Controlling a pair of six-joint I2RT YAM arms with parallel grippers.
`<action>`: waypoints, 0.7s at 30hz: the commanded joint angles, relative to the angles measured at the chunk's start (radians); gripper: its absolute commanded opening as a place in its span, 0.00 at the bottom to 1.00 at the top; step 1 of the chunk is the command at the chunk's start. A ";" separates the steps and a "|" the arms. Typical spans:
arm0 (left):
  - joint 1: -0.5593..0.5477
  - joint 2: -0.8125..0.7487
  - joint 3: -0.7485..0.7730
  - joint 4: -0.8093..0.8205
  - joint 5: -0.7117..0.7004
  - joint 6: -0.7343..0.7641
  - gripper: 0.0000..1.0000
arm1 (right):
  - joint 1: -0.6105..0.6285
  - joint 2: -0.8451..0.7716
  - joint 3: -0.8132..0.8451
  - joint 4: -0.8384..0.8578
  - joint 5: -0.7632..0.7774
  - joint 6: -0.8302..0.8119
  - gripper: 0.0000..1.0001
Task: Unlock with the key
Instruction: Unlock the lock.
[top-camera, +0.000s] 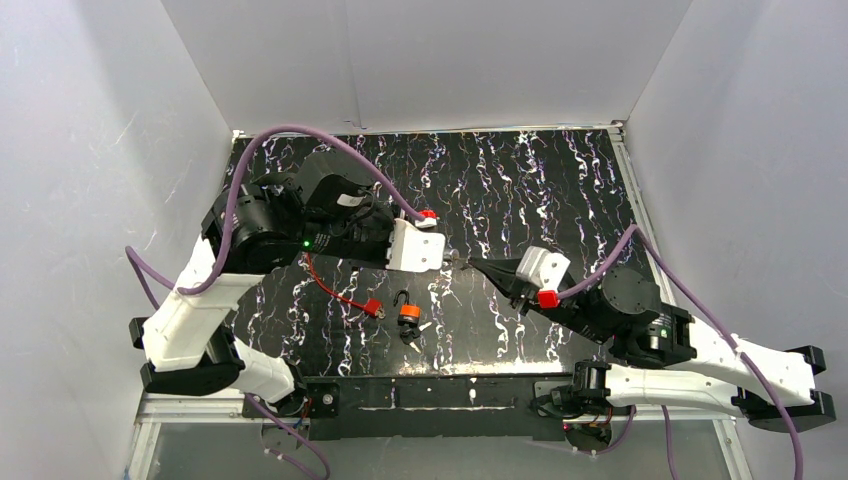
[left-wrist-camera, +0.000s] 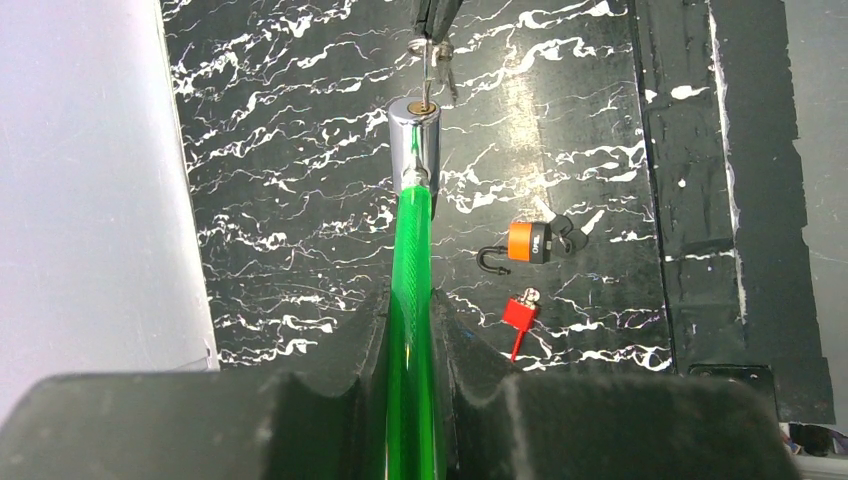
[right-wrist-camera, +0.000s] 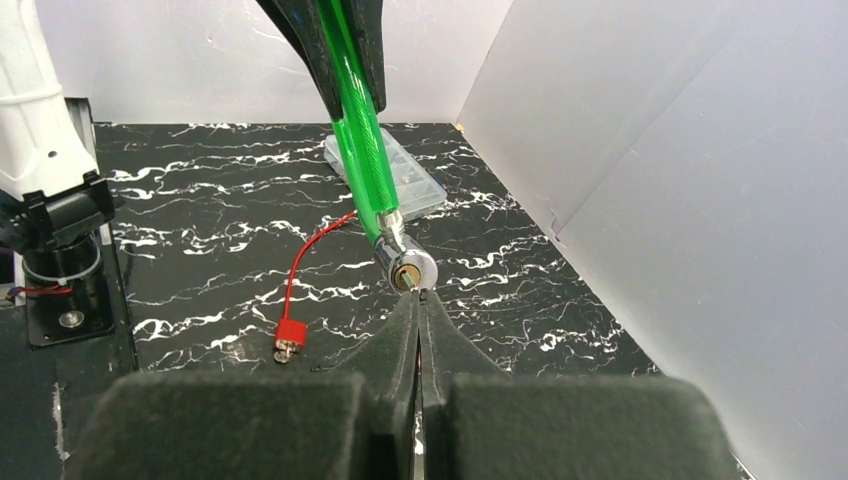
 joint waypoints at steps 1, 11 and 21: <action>-0.005 -0.008 0.052 0.042 0.061 -0.003 0.00 | -0.008 0.024 -0.015 0.060 -0.023 0.023 0.01; -0.011 -0.003 0.092 0.047 0.074 -0.015 0.00 | -0.023 0.068 -0.041 0.102 -0.064 0.066 0.01; -0.011 -0.035 -0.017 0.058 0.011 0.021 0.00 | -0.037 -0.006 0.004 0.048 -0.081 0.124 0.26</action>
